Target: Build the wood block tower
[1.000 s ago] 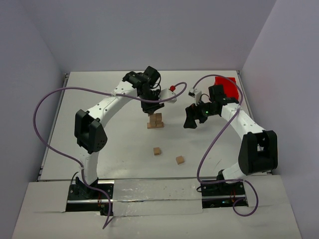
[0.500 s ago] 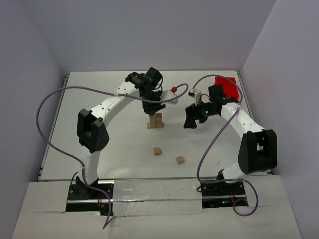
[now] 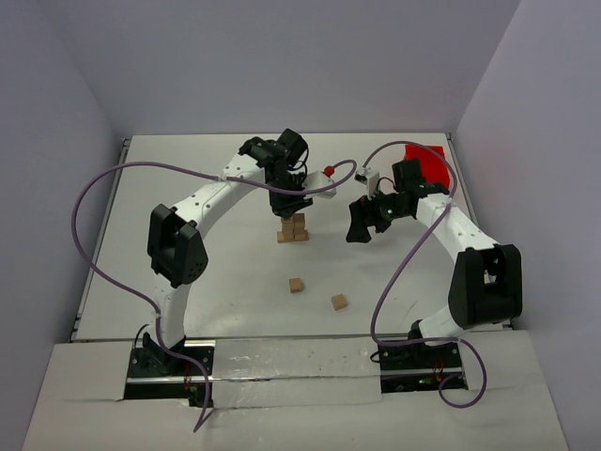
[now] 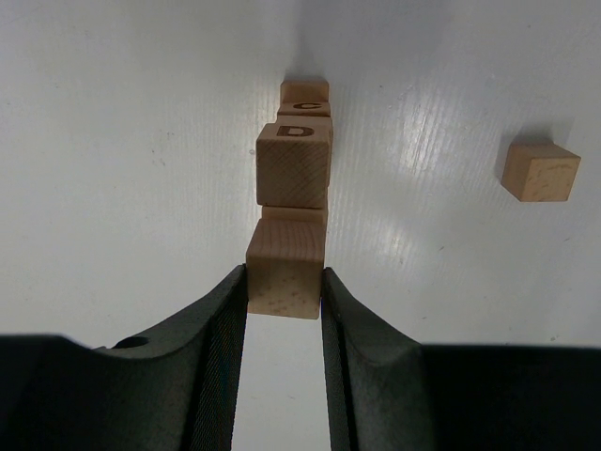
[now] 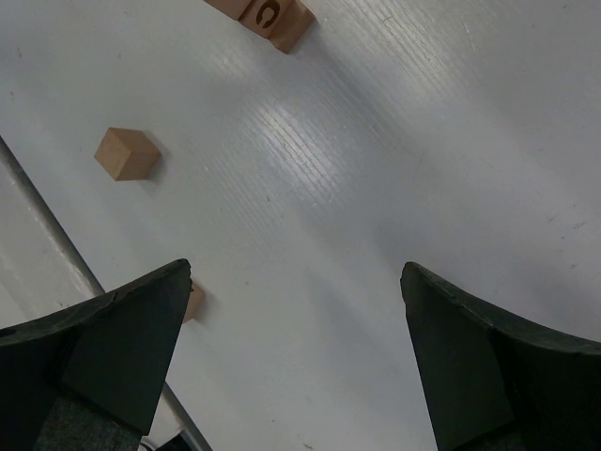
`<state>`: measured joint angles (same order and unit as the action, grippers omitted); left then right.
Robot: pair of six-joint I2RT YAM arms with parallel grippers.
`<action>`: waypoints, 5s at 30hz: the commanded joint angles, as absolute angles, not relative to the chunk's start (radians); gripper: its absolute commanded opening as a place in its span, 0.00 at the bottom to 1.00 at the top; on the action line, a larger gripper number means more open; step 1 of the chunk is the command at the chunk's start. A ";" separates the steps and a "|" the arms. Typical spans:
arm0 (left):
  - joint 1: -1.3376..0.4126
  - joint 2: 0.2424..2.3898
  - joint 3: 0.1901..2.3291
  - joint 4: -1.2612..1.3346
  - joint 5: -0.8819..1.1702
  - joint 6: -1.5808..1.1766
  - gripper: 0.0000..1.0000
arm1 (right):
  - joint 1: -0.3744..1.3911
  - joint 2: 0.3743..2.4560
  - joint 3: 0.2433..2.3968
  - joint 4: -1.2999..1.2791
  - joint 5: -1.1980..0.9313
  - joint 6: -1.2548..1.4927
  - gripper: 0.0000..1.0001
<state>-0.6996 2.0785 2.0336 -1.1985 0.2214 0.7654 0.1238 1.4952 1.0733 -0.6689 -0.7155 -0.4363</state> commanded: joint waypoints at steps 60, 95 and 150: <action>-0.676 1.917 2.130 -1.183 0.273 0.769 0.99 | 0.120 1.483 1.109 -0.670 -0.723 -0.445 1.00; 0.054 1.203 1.224 -0.476 1.001 0.206 0.99 | 0.903 1.580 1.080 -0.477 -0.368 -0.644 0.70; 0.038 1.327 1.320 -0.656 1.072 0.385 0.99 | 0.594 1.648 1.655 -1.029 -0.387 -0.900 0.06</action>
